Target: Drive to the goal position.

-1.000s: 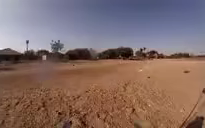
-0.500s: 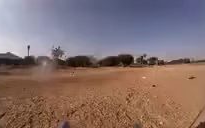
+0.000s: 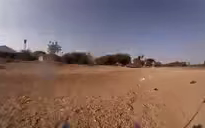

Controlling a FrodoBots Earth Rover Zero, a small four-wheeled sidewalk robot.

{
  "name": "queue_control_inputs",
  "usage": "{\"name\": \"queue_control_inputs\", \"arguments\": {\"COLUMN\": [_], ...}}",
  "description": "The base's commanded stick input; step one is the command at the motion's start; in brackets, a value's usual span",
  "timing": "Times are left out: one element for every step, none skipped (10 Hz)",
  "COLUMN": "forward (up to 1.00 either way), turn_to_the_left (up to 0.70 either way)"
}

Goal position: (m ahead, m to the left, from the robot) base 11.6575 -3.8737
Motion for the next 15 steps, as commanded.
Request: {"name": "queue_control_inputs", "arguments": {"forward": [0.7, 0.7, 0.7, 0.7, 0.7, 0.7, 0.7, 0.7, 0.7, 0.7, 0.7, 0.7, 0.7, 0.7, 0.7], "turn_to_the_left": [0.27, 0.27, 0.27, 0.27, 0.27, 0.27, 0.27, 0.27, 0.27, 0.27, 0.27, 0.27, 0.23, 0.11, 0.0]}}
